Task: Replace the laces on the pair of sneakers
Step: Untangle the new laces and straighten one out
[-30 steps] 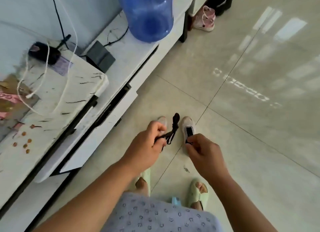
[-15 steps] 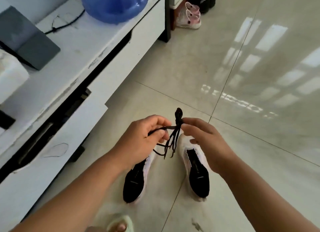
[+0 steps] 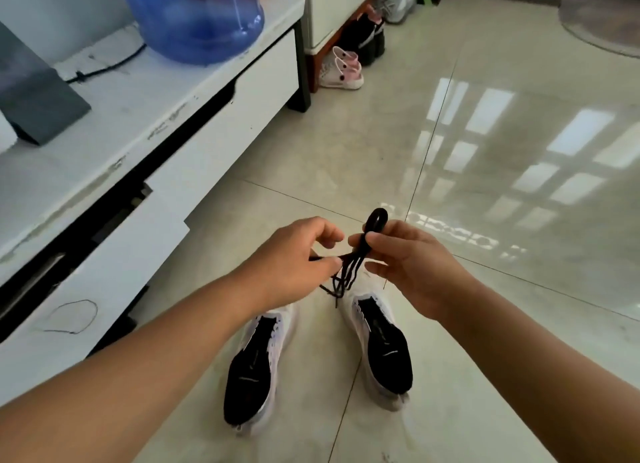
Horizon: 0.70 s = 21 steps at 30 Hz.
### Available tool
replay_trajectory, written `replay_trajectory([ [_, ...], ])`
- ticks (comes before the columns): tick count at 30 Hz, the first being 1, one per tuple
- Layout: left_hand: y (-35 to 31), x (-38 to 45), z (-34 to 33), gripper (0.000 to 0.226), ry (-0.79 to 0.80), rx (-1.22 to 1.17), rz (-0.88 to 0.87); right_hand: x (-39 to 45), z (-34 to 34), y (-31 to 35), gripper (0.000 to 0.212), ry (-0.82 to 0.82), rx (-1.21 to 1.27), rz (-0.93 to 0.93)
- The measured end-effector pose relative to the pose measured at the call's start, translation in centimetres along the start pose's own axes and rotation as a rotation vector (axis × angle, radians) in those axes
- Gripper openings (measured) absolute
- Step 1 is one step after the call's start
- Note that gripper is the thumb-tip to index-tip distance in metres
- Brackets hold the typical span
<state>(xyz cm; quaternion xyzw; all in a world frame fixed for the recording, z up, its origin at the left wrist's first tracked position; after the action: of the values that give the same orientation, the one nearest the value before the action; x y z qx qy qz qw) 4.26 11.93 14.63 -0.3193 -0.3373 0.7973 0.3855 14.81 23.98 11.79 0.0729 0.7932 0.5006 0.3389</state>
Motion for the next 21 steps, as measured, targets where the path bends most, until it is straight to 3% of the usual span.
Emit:
replay_trajectory([
  [3,-2.2,-1.4,-0.6,0.038,-0.005,0.026,0.010,-2.6,-0.9,1.7,0.008,-0.006,0.047,0.089],
  [9,-6.3,-3.8,-0.4,0.007,-0.231,-0.081,-0.066,-7.2,-1.3,4.1,0.004,-0.054,-0.015,0.171],
  [12,-7.4,-4.4,-0.5,0.010,-0.299,-0.100,-0.051,-8.7,-0.8,4.8,0.008,-0.144,-0.102,0.184],
  [15,-7.9,-4.4,-1.1,0.013,-0.339,-0.132,-0.038,-9.3,-0.7,5.4,0.020,-0.193,-0.037,0.181],
  [21,-8.9,-3.5,-0.7,0.014,-0.410,-0.050,-0.088,-8.8,-1.6,6.0,0.030,-0.109,0.024,0.211],
])
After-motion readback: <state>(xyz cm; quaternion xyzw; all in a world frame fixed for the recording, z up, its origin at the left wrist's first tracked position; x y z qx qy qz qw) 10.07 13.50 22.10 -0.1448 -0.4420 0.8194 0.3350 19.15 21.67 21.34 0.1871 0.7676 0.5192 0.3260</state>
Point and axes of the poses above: each hand's wrist, its own x-axis towards the middle knuckle, its own z-axis out of the back of the hand, y = z × x, the point moved 4 cm from there along x, towards the middle knuckle, and after that the axes turned 1 degree about y, right-handed, at the moved point
